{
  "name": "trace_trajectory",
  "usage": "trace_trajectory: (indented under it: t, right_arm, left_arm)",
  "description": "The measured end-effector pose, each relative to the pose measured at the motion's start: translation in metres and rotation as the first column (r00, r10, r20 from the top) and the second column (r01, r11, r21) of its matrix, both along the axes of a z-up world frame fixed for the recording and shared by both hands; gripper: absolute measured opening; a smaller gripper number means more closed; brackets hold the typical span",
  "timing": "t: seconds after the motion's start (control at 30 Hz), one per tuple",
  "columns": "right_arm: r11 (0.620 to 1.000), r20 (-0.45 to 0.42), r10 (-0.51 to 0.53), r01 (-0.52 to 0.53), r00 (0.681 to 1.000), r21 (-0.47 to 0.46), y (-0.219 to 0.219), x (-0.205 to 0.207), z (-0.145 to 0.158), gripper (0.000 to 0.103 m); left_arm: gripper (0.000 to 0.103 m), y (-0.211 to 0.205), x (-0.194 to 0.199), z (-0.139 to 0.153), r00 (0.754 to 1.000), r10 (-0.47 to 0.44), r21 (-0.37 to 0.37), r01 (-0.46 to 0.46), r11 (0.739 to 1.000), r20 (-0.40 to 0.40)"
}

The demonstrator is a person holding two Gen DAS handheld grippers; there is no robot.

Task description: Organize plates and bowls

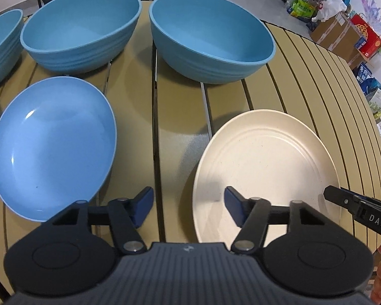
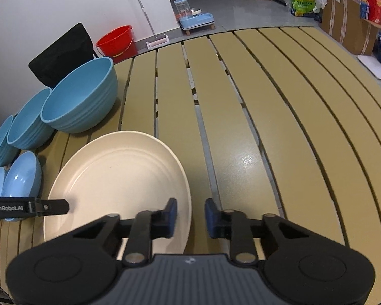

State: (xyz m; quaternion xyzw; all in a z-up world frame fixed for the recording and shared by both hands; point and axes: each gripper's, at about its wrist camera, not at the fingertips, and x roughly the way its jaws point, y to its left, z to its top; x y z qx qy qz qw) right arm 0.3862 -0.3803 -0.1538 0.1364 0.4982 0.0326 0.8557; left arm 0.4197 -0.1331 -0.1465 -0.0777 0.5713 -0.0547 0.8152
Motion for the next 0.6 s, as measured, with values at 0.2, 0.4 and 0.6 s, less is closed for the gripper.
trace_trajectory:
  t: [0.2, 0.4, 0.6]
  right_arm:
    - [0.999, 0.003, -0.007, 0.007, 1.0, 0.036, -0.0025, 0.0035, -0.0026, 0.011]
    - [0.996, -0.001, -0.023, 0.023, 1.0, 0.081, -0.005, 0.0024, -0.0068, 0.007]
    - [0.994, 0.005, -0.034, 0.034, 0.999, 0.103, -0.007, 0.001, -0.0061, 0.006]
  left_arm:
    - [0.04, 0.0001, -0.0003, 0.0002, 1.0, 0.009, -0.018, -0.009, 1.0, 0.006]
    - [0.016, -0.0013, 0.0, -0.0003, 1.0, 0.001, -0.042, -0.002, 0.999, -0.01]
    - [0.015, -0.0032, -0.0006, -0.0002, 1.0, -0.005, -0.029, 0.004, 1.0, -0.007]
